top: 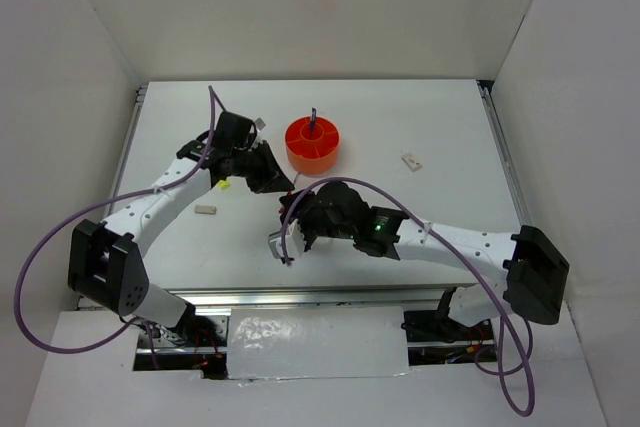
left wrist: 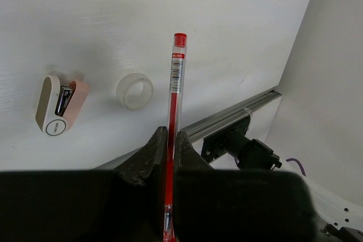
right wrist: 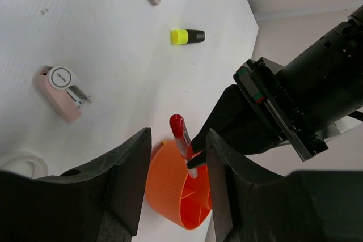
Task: Sort the stationery into containers
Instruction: Pick up the pen from the center of the board, then place the pen in the storage box.
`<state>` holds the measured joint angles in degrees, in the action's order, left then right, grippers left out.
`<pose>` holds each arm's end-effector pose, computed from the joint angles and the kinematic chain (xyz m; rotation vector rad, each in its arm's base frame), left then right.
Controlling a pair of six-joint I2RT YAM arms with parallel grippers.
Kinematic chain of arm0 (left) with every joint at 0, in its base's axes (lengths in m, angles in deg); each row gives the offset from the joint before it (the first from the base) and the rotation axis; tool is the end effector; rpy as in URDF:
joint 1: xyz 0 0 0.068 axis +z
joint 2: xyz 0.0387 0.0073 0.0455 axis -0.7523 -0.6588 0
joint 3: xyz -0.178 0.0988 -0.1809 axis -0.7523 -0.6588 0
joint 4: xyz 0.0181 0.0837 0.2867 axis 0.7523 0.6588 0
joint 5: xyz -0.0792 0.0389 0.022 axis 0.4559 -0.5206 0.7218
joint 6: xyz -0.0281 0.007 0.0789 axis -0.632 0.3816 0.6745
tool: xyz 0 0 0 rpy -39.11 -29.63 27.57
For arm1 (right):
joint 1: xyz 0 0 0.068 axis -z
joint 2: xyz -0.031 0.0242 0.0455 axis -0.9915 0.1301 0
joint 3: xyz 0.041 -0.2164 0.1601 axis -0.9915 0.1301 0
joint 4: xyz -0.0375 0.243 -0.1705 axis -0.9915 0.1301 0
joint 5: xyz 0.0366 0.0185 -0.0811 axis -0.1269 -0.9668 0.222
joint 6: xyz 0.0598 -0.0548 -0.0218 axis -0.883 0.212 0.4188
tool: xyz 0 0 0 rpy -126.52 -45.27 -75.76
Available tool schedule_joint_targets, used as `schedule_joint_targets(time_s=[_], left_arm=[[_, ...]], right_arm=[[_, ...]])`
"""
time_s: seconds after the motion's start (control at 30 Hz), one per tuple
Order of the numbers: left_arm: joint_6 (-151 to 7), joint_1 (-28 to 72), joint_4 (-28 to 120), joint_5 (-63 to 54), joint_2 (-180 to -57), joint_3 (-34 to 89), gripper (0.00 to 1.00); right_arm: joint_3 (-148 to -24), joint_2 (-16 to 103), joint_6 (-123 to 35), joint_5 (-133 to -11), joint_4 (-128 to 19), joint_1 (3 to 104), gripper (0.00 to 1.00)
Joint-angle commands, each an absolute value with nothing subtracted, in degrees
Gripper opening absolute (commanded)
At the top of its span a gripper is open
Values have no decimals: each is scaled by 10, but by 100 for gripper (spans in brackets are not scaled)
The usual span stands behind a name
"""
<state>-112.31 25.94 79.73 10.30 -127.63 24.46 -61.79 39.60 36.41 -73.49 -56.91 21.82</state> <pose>0.3404 -0.1751 0.2570 -0.4509 2.5522 -1.0461 0.1750 0.3352 0.2425 -1.8618 0.6727 0.0069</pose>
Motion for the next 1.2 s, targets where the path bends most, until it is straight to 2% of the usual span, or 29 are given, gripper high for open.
schedule_joint_targets(time_s=[0.0, 0.07, 0.23, 0.33, 0.37, 0.4, 0.43, 0.47, 0.5, 0.53, 0.57, 0.73, 0.87, 0.9, 1.0, 1.07, 1.17], left_arm=[[-1110, 255, 789, 122, -1281, 268, 0], [-1104, 250, 787, 126, -1279, 264, 0], [-1100, 242, 787, 121, -1274, 260, 0], [-1098, 241, 783, 128, -1275, 256, 0], [-1098, 242, 780, 133, -1276, 256, 0], [-1099, 242, 779, 133, -1276, 256, 0], [-1100, 242, 778, 133, -1276, 256, 5], [-1100, 242, 775, 134, -1275, 256, 17], [-1097, 243, 774, 132, -1275, 258, 55], [-1088, 244, 774, 130, -1271, 261, 79], [-1083, 251, 775, 125, -1269, 270, 99], [-1059, 315, 778, 146, -1276, 314, 99], [-1036, 426, 757, 177, -1270, 336, 99], [-1009, 438, 738, 162, -1260, 337, 99], [-940, 458, 710, 117, -1234, 326, 99], [-928, 472, 655, 126, -1220, 293, 99], [-944, 504, 580, 186, -1203, 243, 99]], right_arm=[[-649, 405, 383, -762, -577, 226, 49], [-647, 412, 394, -766, -584, 233, 45], [-641, 416, 417, -778, -609, 243, 40], [-647, 416, 423, -778, -604, 242, 25], [-646, 416, 426, -777, -607, 243, 11], [-640, 411, 426, -777, -617, 243, 6], [-637, 406, 426, -778, -623, 243, 0], [-629, 401, 425, -781, -627, 243, 0], [-625, 388, 422, -783, -633, 242, 0], [-622, 380, 420, -786, -633, 242, 0], [-618, 363, 403, -790, -633, 242, 0], [-615, 307, 304, -799, -636, 265, 0], [-656, 287, 108, -820, -669, 341, 0], [-672, 292, 8, -821, -673, 382, 0], [-767, 346, -196, -830, -648, 465, 0], [-852, 403, -284, -869, -611, 505, 0], [-914, 464, -417, -886, -616, 551, 0]])
